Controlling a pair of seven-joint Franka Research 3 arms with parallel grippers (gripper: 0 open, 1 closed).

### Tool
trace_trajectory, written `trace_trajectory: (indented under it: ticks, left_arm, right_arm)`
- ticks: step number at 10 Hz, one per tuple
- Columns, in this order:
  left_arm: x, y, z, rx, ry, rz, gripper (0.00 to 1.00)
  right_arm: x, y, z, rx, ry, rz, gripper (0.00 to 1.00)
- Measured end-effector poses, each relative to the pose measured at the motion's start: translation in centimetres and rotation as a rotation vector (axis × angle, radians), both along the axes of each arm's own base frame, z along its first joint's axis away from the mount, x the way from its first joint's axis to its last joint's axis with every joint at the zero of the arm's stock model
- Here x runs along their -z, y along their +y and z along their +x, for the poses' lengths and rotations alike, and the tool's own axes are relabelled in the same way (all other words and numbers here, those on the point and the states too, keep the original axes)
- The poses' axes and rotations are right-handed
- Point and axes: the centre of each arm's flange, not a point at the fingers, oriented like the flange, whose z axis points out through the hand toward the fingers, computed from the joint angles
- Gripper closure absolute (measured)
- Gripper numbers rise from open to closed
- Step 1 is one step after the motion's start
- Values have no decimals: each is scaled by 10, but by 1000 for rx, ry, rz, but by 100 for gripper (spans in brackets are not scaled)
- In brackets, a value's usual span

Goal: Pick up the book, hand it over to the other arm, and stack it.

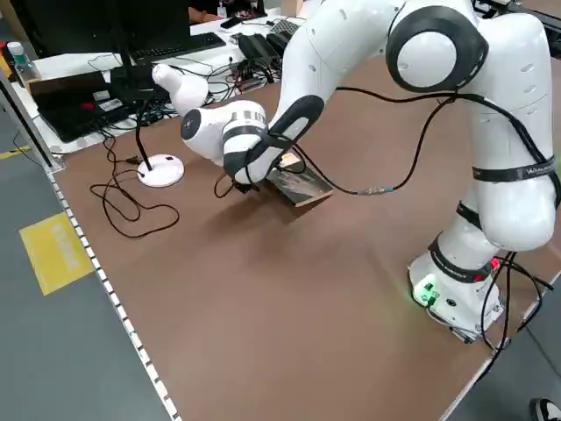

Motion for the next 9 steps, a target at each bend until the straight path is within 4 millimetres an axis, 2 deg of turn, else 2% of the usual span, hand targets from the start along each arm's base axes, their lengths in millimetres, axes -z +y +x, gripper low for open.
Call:
trace_trajectory:
  ticks: [9]
  left_arm:
    - [4,-11,8,-4,-9,-25,7]
  right_arm:
    - [1,0,0,-1,2,0,0]
